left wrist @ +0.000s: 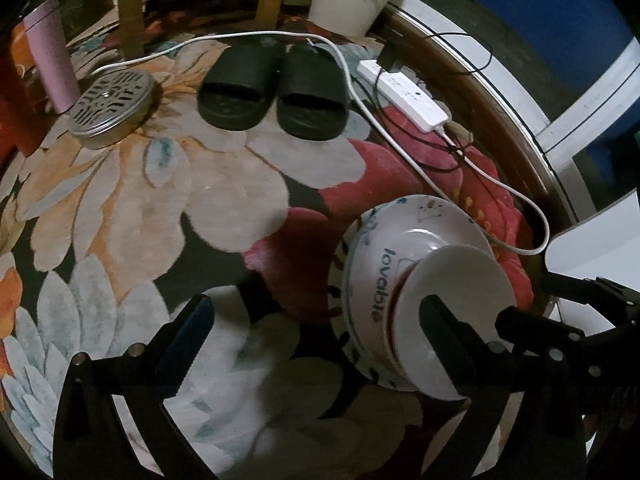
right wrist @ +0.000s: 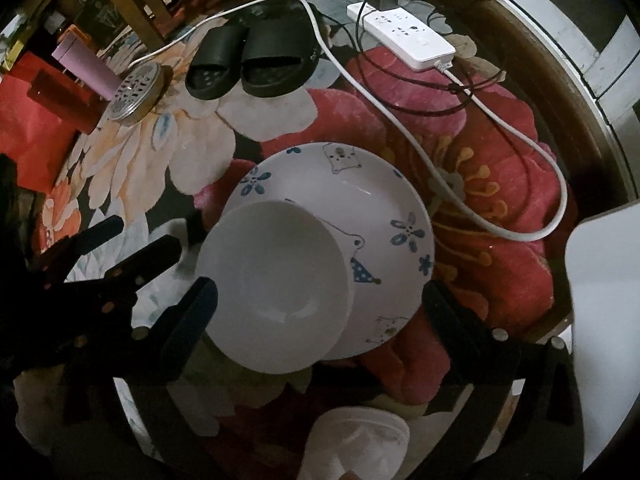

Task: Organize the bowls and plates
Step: 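Withdraw both tools up and away from the stack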

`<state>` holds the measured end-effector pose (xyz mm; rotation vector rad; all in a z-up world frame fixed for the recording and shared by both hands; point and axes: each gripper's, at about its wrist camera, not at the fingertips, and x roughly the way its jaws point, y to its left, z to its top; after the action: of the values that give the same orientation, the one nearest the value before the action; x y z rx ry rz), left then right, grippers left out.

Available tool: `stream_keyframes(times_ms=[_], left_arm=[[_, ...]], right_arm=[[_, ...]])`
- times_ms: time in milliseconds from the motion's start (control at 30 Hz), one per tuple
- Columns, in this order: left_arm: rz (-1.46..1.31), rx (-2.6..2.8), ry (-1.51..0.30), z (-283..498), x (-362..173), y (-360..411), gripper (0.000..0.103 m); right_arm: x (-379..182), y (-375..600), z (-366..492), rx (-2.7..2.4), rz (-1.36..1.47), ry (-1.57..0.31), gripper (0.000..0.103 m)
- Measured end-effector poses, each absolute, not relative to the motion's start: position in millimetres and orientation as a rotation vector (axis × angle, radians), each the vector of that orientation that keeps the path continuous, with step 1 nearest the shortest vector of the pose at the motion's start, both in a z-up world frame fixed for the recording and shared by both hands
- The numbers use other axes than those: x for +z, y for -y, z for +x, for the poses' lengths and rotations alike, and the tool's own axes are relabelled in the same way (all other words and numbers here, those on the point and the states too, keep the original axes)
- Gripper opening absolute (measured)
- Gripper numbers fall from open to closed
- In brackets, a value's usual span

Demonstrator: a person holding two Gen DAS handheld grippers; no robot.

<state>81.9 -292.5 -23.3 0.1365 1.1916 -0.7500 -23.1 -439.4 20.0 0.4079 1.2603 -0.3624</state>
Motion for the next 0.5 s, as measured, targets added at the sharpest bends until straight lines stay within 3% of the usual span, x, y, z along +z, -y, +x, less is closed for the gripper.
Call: stream_keyframes(times_ms=[500], left_arm=[[0.120,-0.670,-1.193,93,-23,250,0.102]], right_arm=[[18,409,-2,-0.327,0.391,-1.237,0.103]])
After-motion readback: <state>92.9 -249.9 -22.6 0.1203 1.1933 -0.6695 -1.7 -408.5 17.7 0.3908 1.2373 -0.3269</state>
